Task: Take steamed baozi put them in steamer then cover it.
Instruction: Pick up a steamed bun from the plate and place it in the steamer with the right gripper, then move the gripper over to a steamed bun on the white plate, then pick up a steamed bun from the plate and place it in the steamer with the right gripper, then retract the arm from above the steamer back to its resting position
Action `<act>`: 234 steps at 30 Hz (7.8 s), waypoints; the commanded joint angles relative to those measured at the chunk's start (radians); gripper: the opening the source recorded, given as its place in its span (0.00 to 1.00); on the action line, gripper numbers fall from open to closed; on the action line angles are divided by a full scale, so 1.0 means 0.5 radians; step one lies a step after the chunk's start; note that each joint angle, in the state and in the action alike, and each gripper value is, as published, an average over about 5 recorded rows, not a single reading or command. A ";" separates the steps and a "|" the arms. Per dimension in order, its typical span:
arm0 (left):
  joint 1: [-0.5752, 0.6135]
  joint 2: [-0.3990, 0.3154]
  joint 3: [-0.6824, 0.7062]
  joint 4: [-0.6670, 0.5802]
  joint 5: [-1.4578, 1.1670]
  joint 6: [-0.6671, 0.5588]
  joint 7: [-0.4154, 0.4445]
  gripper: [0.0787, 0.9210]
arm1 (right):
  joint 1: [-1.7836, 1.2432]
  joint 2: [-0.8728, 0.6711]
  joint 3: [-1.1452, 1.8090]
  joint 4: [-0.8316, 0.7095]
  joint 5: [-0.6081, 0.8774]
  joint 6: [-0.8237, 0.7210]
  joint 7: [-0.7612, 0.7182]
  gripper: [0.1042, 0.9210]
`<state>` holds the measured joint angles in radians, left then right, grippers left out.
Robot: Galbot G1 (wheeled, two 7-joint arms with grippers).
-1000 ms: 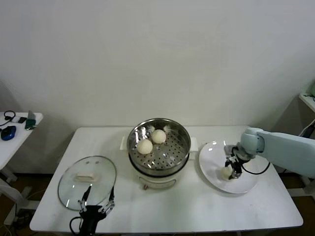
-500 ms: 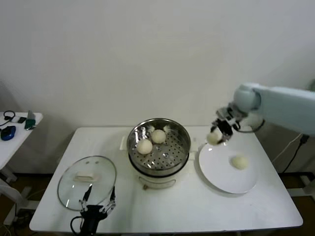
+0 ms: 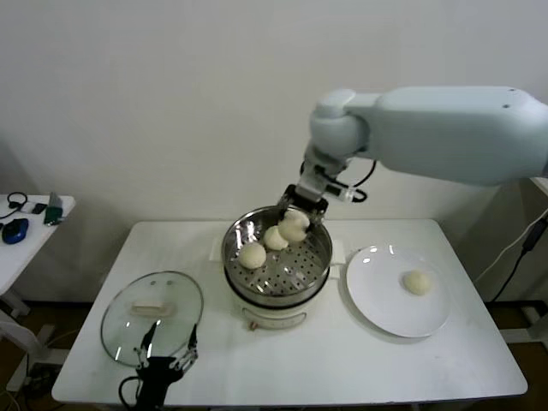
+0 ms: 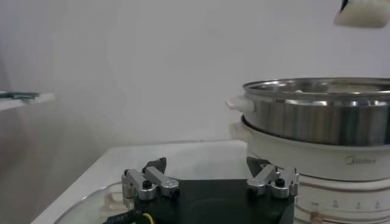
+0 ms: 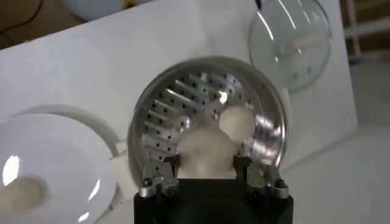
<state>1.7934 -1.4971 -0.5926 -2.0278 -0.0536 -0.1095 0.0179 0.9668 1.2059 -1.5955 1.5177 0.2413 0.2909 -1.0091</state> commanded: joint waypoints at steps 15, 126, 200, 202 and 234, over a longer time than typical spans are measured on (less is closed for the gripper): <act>0.019 0.001 -0.017 -0.010 -0.028 -0.015 -0.006 0.88 | -0.570 0.325 -0.031 -0.233 -0.701 0.121 0.177 0.62; 0.060 -0.016 -0.006 -0.054 -0.007 -0.039 0.004 0.88 | -0.056 -0.178 -0.095 -0.048 1.274 -1.256 0.306 0.66; -0.225 0.099 -0.014 0.006 0.153 -0.024 0.099 0.88 | -5.053 -1.148 4.632 0.183 0.990 -0.231 1.601 0.88; -0.231 0.106 -0.022 0.017 0.195 -0.047 0.097 0.88 | -5.158 -0.990 4.659 0.198 0.953 -0.192 1.577 0.88; -0.475 0.567 -0.167 0.880 2.596 0.104 -0.718 0.88 | -5.348 -0.170 4.503 0.394 0.854 0.076 1.642 0.88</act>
<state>1.6253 -1.2479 -0.6770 -1.7825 1.0055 -0.0750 -0.2672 -1.6523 1.0621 0.6231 1.6849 0.6761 0.3125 -0.1929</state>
